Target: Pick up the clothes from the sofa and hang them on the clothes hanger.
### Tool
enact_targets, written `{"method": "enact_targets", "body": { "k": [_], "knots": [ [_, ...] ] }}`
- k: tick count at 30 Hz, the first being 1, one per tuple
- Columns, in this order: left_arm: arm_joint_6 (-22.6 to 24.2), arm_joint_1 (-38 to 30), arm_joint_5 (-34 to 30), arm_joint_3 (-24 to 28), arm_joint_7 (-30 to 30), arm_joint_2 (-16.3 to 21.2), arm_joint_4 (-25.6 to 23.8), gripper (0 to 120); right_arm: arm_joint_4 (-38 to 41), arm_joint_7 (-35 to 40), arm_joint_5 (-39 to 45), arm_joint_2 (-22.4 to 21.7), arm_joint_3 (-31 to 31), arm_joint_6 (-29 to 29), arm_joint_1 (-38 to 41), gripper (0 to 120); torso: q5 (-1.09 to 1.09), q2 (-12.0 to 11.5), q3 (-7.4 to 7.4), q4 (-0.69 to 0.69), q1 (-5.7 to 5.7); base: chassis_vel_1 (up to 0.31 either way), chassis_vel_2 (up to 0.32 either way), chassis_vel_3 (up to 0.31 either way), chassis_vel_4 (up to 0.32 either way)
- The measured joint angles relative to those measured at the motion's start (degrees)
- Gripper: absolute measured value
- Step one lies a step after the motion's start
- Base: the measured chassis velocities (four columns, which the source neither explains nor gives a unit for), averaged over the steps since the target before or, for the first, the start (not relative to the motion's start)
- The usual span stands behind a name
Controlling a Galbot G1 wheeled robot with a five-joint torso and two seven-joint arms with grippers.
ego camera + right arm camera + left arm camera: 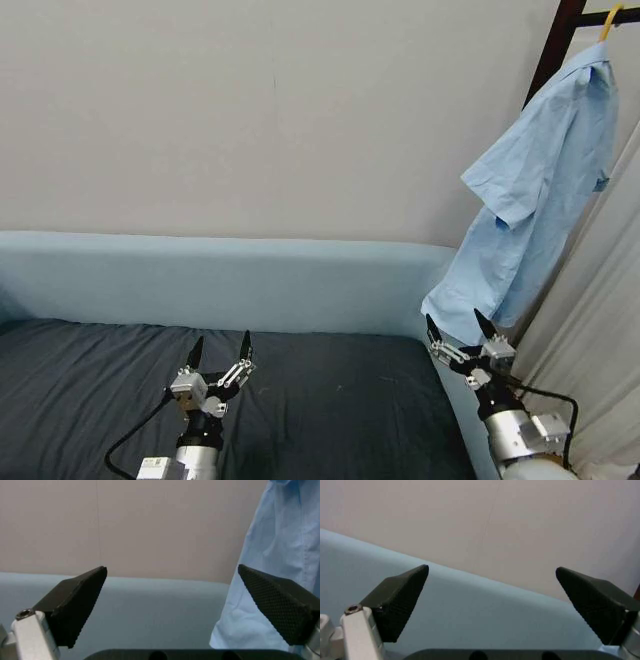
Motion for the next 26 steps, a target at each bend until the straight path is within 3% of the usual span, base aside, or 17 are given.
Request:
{"method": "enact_targets", "body": {
  "k": [26],
  "knots": [
    [0.29, -0.14, -0.11, 0.12, 0.03, 0.15, -0.04, 100, 0.1, 0.12, 0.3, -0.18, -0.22, -0.17, 0.38, 100, 0.01, -0.01, 0.01, 0.01, 0.01, 0.0, 0.0, 0.0, 0.0]
  ]
}}
